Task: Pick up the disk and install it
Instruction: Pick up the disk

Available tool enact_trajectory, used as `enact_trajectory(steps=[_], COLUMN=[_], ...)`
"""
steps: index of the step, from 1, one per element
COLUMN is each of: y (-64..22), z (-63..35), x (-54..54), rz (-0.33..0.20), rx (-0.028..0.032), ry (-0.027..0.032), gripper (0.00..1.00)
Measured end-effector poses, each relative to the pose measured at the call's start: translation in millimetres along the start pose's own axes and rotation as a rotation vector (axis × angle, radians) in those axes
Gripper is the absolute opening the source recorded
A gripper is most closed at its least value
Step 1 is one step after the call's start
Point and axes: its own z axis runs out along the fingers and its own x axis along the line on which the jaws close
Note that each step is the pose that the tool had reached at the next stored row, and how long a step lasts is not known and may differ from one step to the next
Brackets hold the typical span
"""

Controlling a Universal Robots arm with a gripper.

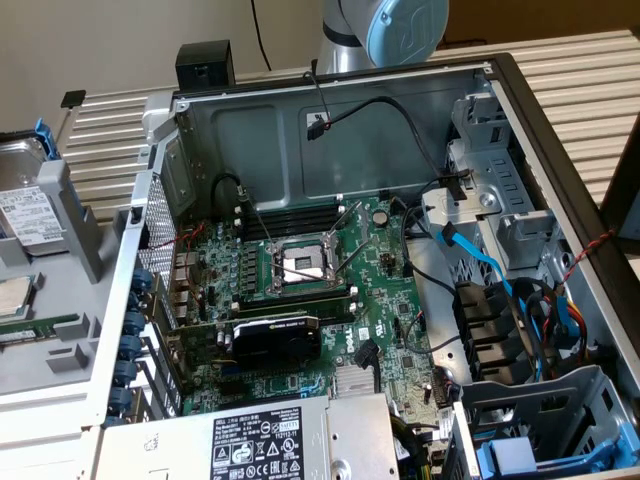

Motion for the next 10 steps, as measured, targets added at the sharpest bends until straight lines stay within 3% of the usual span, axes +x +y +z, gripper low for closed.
enact_trajectory(steps=[10], y=[1.4], z=[-4.0], x=[-0.2], rz=[0.000], rx=[-0.0003], ry=[0.0001], gripper=[0.38])
